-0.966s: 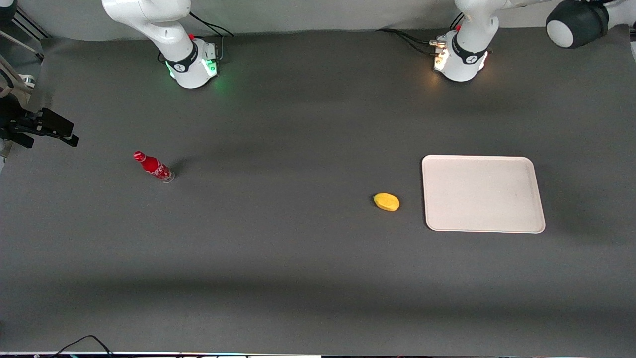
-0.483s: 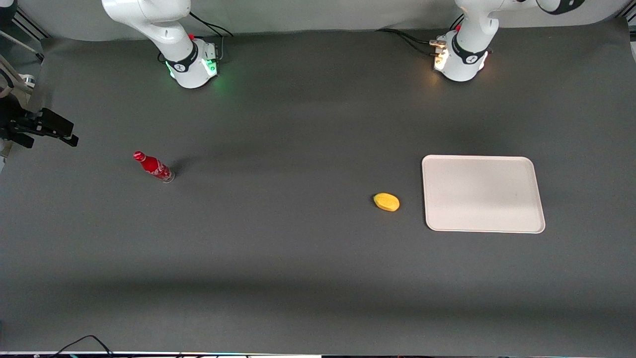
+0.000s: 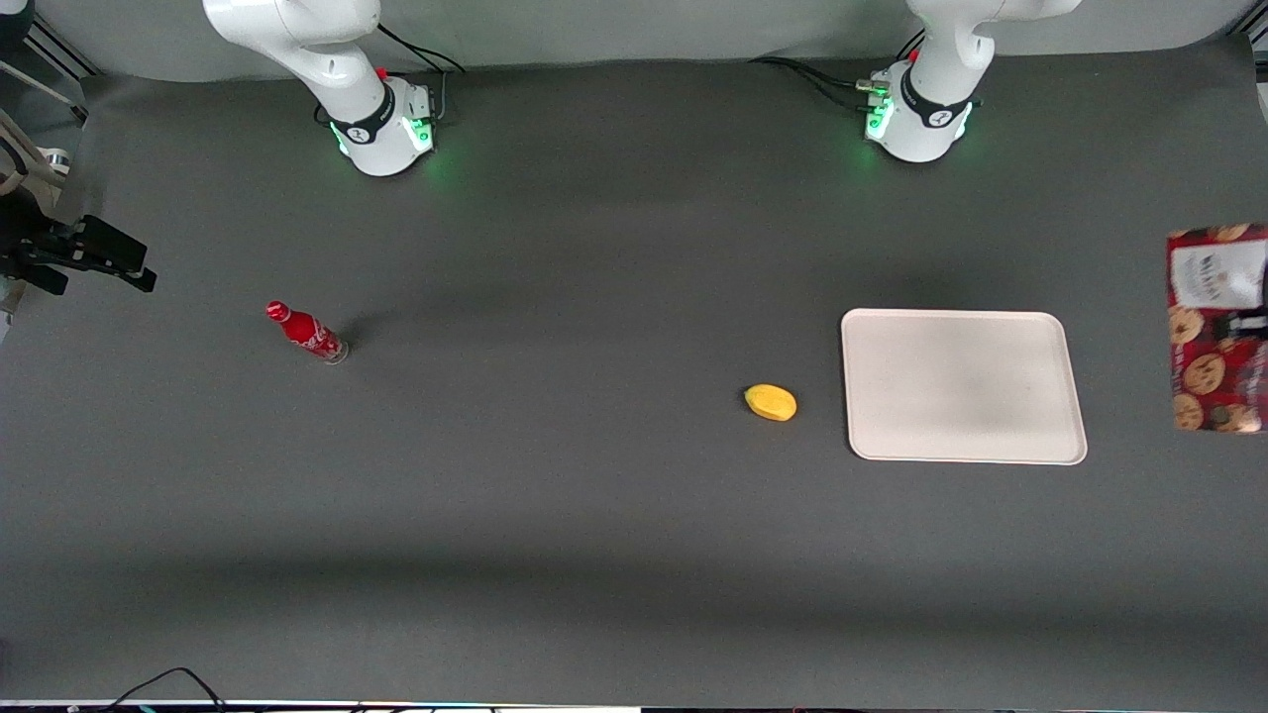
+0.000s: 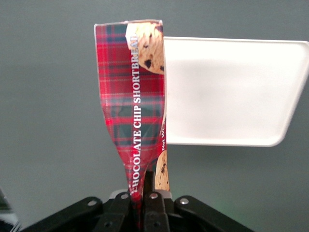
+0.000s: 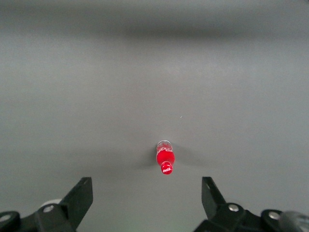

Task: Place red cookie box on tray
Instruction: 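Carry the box over the white tray and lower it onto the tray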

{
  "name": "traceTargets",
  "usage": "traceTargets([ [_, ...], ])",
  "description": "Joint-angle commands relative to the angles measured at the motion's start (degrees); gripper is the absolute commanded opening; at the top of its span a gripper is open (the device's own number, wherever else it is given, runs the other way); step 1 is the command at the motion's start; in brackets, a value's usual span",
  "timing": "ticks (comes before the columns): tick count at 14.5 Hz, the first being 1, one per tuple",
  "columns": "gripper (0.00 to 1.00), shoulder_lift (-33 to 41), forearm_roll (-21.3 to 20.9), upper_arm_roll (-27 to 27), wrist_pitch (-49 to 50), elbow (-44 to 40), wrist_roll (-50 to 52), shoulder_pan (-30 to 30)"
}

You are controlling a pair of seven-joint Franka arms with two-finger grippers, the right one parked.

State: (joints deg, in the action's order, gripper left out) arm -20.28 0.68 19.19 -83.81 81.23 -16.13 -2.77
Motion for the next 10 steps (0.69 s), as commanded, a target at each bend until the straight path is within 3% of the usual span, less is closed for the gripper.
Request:
traceTargets([
  [1,0.0,7.62,-1.04,-1.44,-20.38,26.3,0.83,-0.13],
  [5,0.0,6.23,-1.04,-1.53,-37.97,39.33,-0.04,0.14],
  [8,0.0,4.2,-0.34,-1.7,-43.45,41.2,-0.22,0.23],
  [9,0.55,3.5,-0.16,-1.79,-43.72,40.94,-0.22,0.23],
  [10,1.0,3.23,0.02,-1.79,-43.72,40.68,-0.22,0.23],
])
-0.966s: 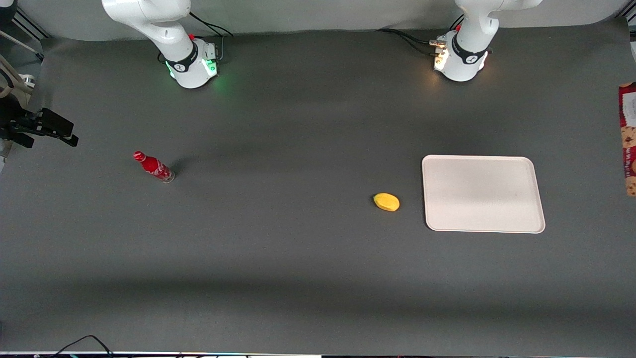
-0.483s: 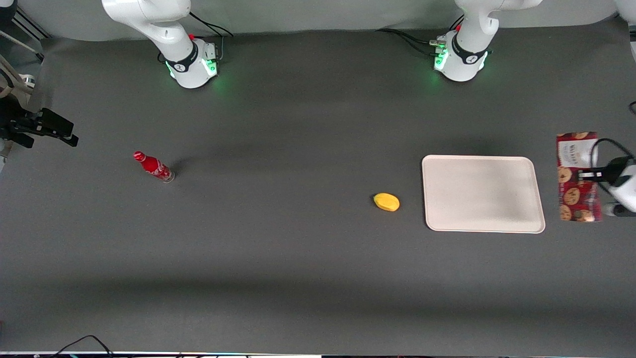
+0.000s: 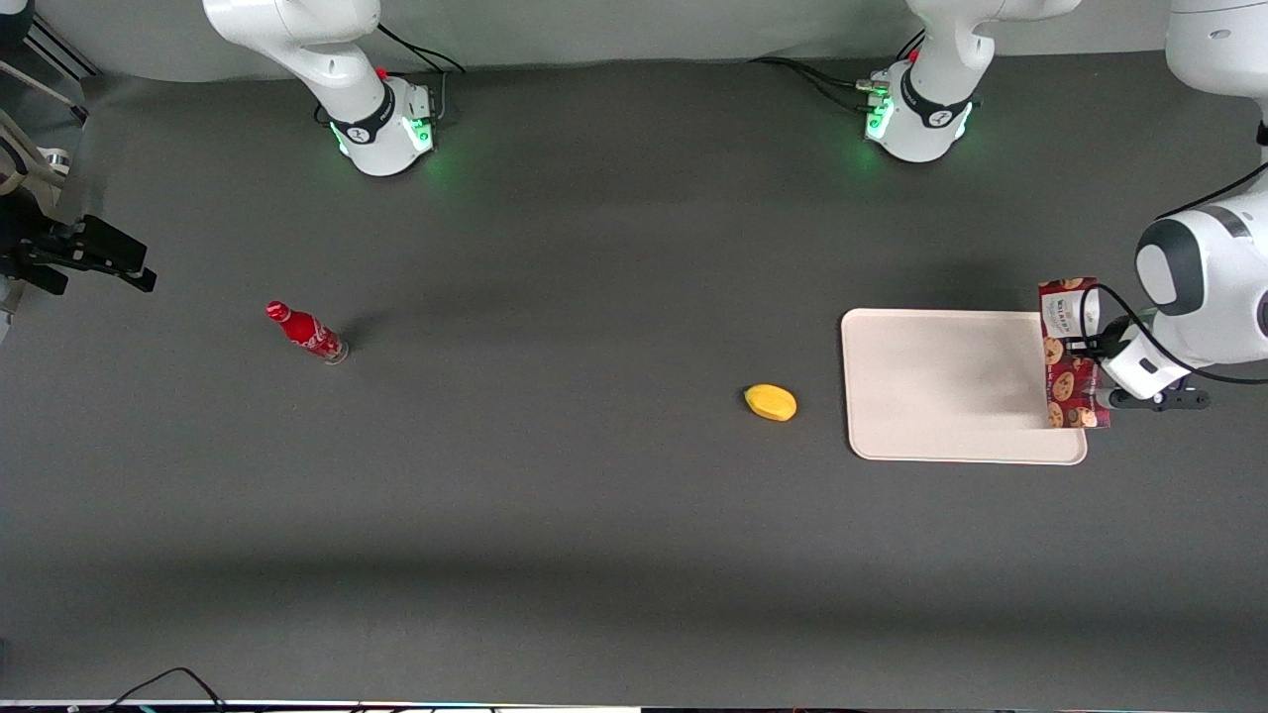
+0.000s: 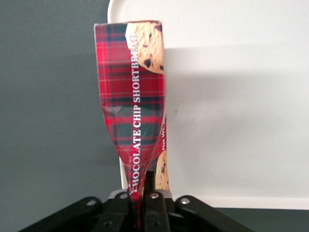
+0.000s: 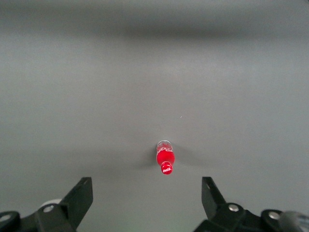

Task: Place red cookie box on tray
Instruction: 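Carry the box over the white tray and lower it onto the tray, then open the left gripper and withdraw it from the box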

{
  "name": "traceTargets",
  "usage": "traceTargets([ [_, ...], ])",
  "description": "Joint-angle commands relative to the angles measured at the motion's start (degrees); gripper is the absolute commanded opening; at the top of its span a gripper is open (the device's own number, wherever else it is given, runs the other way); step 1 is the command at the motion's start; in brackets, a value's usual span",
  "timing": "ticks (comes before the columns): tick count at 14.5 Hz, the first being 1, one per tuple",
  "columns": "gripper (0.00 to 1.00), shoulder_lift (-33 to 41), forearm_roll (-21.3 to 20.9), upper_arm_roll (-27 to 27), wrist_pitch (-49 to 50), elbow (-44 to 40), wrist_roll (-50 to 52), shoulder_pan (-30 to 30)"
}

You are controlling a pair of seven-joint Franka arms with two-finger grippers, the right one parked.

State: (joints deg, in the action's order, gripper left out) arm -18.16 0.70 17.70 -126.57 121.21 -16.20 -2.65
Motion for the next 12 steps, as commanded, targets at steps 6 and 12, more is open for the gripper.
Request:
traceTargets([
  [6,1.0,2.78,0.01,-0.3,20.59,-16.22,-0.41,0.27],
  [12,1.0,2.95,-0.08,-2.4,54.37,-44.63,0.99,0.1],
])
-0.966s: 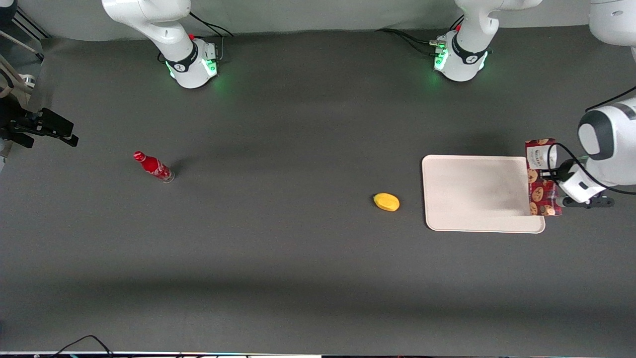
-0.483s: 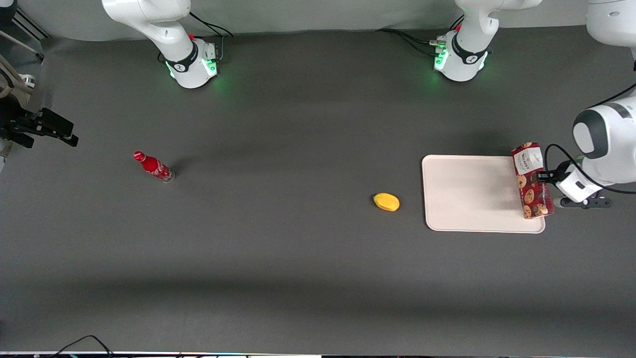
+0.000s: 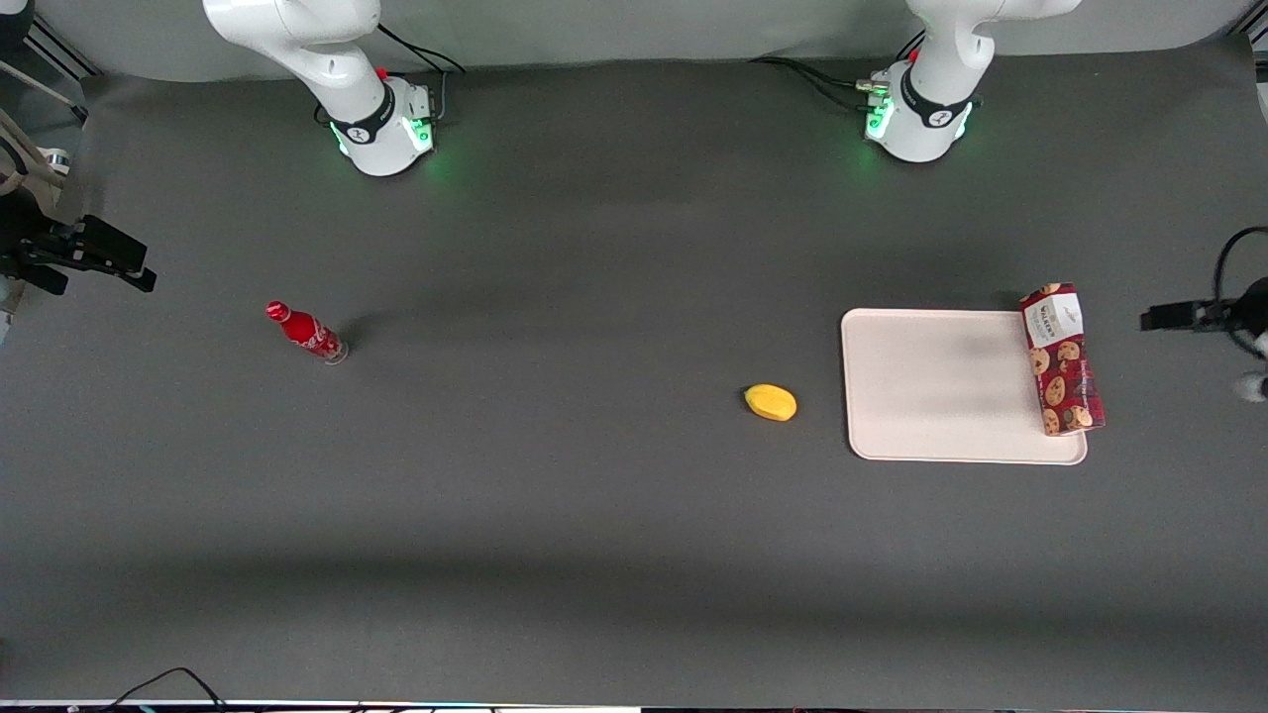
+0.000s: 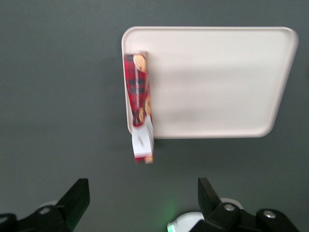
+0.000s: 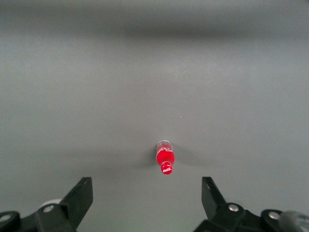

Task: Place red cookie box on tray
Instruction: 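Open the left gripper and withdraw it from the box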

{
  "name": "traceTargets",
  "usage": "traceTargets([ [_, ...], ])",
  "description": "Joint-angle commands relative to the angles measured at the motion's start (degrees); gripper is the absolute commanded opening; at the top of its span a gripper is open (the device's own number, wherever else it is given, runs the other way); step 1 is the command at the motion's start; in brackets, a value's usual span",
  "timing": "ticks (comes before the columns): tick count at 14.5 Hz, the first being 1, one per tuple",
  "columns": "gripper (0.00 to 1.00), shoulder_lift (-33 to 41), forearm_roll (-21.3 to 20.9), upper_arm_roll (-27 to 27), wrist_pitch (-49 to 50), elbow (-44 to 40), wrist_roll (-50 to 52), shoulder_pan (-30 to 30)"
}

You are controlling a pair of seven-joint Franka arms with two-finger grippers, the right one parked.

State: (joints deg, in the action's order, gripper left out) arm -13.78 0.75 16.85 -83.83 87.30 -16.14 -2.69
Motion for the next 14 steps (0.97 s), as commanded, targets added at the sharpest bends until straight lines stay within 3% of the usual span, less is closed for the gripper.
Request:
traceTargets([
  [1,1.0,0.05,-0.13,-3.21,14.19,-12.14,1.37,0.14],
  [5,1.0,9.1,-1.27,-12.0,19.66,-7.6,13.83,0.22],
  [9,1.0,23.59,-1.36,-14.13,11.61,9.69,14.56,0.23],
  [11,1.0,24.68,-2.32,-14.13,8.87,10.88,14.65,0.23],
  [14,1.0,19.69,-3.12,-14.13,9.99,5.01,13.94,0.23],
])
